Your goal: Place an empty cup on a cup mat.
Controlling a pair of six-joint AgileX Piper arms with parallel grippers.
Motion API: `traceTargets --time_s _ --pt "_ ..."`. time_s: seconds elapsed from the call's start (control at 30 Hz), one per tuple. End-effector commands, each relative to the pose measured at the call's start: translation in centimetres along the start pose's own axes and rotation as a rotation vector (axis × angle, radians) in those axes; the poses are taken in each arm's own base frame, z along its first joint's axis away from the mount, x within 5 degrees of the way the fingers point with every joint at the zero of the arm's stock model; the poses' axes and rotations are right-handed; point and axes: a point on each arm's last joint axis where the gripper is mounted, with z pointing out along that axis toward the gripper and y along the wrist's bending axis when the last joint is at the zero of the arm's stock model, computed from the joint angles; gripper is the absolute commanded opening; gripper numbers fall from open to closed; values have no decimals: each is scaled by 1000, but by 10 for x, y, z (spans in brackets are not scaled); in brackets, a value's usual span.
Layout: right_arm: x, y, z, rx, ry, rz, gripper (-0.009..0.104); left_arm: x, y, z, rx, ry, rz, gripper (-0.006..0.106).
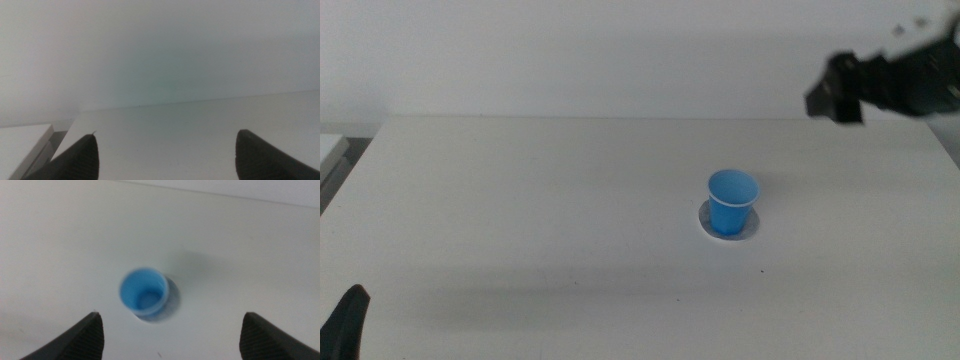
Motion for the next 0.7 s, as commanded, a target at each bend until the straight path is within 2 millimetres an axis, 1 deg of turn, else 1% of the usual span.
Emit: traceTargets --time_s 0.0,0.03,0.1,0.2,0.27,0.37,0.47,0.5,0.53,0.6,0.67 --pt "17 -6 -14 36 -46 -23 76 -1 0 0 4 -9 -10 94" --pt "24 -9 -19 33 -55 -11 76 -1 0 0 4 -9 -10 94" --pt "40 -26 -35 58 -90 61 76 -1 0 0 4 -9 -10 94" --pt "67 -48 -55 121 -180 114 76 -1 0 0 2 -9 -10 94" --pt "82 -55 -65 126 -260 183 76 -1 0 0 4 -9 -10 94" --pt "105 -58 -78 155 -375 172 75 -1 0 0 2 -9 -10 94" --pt "131 -55 -82 171 -448 72 76 -1 0 0 2 -9 -10 94" --pt "140 -54 -81 168 -469 45 78 -1 0 0 2 -9 -10 94" --pt "148 -53 -80 171 -483 20 81 -1 0 0 2 -9 -10 94" --pt "168 -53 -75 184 -501 -46 93 -1 0 0 2 -9 -10 94" --pt "186 -53 -71 194 -517 -79 93 -1 0 0 2 -9 -10 94"
